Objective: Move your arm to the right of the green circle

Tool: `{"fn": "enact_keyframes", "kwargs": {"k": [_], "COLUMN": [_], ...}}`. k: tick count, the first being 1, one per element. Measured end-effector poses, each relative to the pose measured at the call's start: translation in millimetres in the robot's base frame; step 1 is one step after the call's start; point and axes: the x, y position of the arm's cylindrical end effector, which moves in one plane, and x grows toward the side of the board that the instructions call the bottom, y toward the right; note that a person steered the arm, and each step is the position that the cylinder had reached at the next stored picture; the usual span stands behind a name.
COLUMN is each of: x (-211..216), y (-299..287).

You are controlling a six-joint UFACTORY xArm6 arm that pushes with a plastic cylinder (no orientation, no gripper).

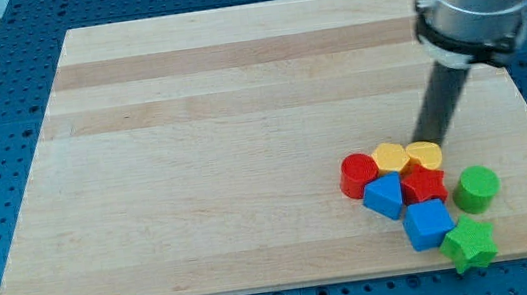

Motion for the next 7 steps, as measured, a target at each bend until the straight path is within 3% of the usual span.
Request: {"fn": "enact_keyframes", "kwargs": {"k": [2,3,4,5,7], "x": [-3.7,-3.7,-2.8,37.7,60.2], "y": [17.1,70.4,77.5,76.7,81.0]}}
